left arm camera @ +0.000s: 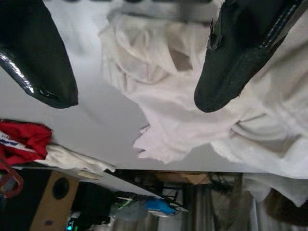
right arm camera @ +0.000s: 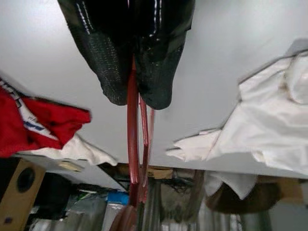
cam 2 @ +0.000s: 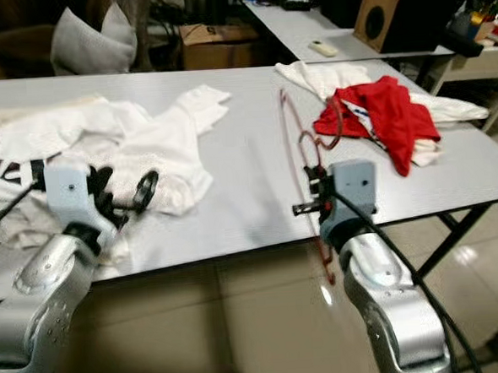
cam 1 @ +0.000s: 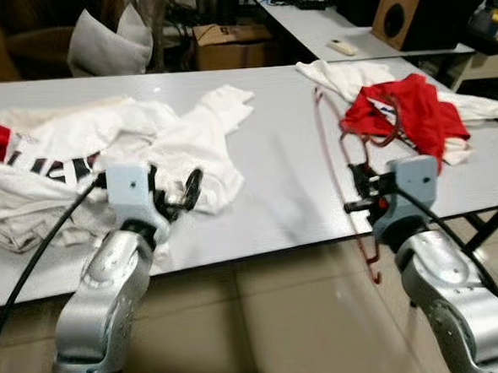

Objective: Hang hanger

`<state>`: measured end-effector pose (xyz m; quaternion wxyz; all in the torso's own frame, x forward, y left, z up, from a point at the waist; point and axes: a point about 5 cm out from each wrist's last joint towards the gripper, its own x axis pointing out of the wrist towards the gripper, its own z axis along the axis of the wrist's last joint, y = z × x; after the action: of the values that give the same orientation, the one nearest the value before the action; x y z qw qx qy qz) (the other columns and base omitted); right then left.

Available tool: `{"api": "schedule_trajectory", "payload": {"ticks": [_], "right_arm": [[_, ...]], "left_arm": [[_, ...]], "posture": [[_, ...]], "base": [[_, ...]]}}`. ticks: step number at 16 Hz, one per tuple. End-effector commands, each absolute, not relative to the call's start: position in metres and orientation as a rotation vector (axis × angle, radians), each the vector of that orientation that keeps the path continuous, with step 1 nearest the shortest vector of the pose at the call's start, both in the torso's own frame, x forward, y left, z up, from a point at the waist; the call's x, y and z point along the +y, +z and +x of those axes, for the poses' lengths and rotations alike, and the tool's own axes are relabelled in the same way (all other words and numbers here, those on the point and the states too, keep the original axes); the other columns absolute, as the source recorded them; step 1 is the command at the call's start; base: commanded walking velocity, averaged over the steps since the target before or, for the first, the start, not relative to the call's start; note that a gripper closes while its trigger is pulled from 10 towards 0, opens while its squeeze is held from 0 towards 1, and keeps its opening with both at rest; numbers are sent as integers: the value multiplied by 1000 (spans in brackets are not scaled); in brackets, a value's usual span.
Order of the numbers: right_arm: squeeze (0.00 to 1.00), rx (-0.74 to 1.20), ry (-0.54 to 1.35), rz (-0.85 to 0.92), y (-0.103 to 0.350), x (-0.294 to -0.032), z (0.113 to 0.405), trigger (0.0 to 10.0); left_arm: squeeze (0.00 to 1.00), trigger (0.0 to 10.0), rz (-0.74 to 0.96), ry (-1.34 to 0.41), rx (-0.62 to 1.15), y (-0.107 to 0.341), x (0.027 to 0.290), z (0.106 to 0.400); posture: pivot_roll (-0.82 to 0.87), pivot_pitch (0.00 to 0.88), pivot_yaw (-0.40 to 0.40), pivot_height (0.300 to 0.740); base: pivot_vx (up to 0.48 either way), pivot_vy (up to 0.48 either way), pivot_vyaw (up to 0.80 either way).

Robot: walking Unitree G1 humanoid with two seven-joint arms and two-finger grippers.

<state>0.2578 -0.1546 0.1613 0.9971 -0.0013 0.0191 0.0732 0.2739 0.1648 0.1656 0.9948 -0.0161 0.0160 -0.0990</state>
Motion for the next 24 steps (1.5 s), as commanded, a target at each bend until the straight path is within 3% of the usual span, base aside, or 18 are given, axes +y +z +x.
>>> {"api": "schedule_trajectory", "payload": {"ticks": [1,6,7,9,16,20,24], "right_arm": [[0,27,122,11,163,-159,258,10000],[0,27,67,25,163,-158,256,10000],[0,24,47,37,164,-159,258,10000],[0,24,50,46,163,-160,258,10000],[0,20,36,63,160,-159,263,10000],[0,-18,-56,-58,157,-164,267,10000],[0,17,67,92,153,-155,265,10000]], "left_arm": [[310,10000,-33,-224,26,167,159,275],[302,10000,-45,-227,25,166,156,280],[208,10000,-45,-200,18,166,158,280],[169,10000,-24,-204,2,167,158,281],[188,10000,-14,-183,-9,166,172,281],[184,10000,-3,-163,-10,167,177,284],[192,10000,7,-162,-10,168,180,286]], "posture": [[-117,0,-40,727],[-123,0,-20,727],[-123,0,-20,727],[-120,0,-22,727],[-106,0,-40,727],[-104,0,-30,727],[-99,0,-21,727]], "base": [[0,-405,0],[0,-321,0],[0,0,0],[0,0,0],[165,0,-348],[343,0,0],[356,0,0]]}}
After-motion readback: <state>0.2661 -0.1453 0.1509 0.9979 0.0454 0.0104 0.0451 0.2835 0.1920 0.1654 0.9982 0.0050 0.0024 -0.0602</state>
